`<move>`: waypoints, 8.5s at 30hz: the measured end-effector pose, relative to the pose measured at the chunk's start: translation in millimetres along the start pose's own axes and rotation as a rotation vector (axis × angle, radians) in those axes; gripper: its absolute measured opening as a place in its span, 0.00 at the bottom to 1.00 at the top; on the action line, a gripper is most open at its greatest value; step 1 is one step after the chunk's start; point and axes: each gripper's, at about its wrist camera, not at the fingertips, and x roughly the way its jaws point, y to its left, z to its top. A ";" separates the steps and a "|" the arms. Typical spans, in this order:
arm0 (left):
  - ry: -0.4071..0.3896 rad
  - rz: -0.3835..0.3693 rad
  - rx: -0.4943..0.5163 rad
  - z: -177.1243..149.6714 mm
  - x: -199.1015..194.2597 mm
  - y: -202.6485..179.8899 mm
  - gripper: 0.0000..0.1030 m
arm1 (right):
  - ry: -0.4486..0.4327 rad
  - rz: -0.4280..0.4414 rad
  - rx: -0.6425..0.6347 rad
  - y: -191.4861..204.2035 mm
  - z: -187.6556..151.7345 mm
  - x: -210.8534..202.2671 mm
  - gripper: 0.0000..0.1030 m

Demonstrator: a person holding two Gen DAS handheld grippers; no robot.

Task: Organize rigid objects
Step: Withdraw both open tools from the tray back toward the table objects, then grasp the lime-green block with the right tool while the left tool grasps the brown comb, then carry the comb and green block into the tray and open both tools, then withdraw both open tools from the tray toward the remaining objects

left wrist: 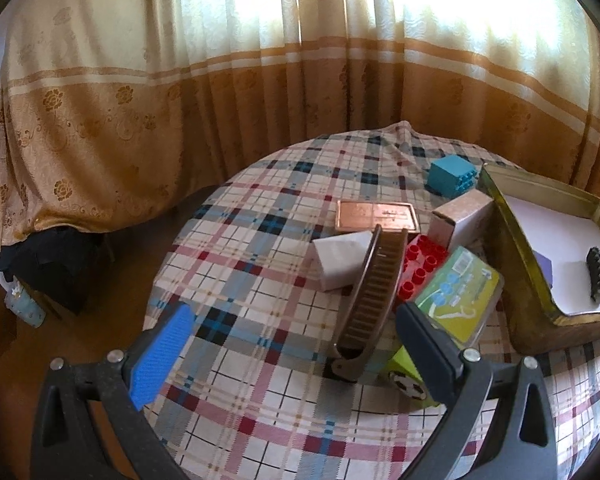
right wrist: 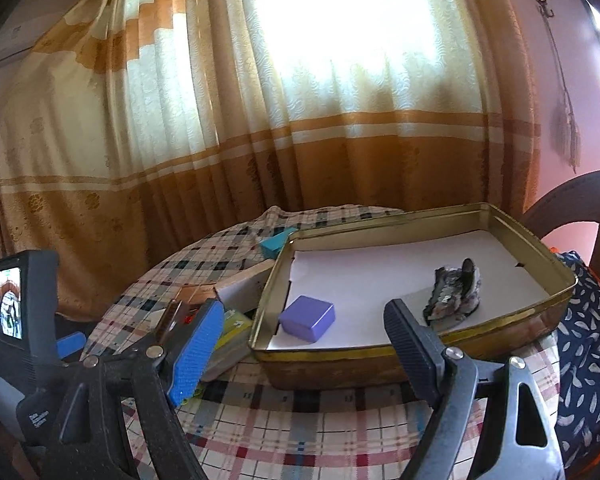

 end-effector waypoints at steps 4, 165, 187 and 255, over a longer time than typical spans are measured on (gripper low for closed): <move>0.005 0.001 0.000 -0.8 1.0 2.3 1.00 | 0.014 0.014 -0.014 7.0 -2.4 0.8 0.82; -0.072 -0.449 0.188 12.5 -64.6 -75.2 0.23 | 0.009 0.029 0.173 -94.5 29.0 -18.4 0.52; -0.029 -0.549 0.390 10.1 -65.9 -198.3 0.23 | -0.016 -0.156 0.235 -179.3 35.5 -16.0 0.52; -0.048 -0.255 0.094 -1.4 -29.6 -77.4 1.00 | 0.016 -0.042 0.192 -83.9 9.7 3.1 0.86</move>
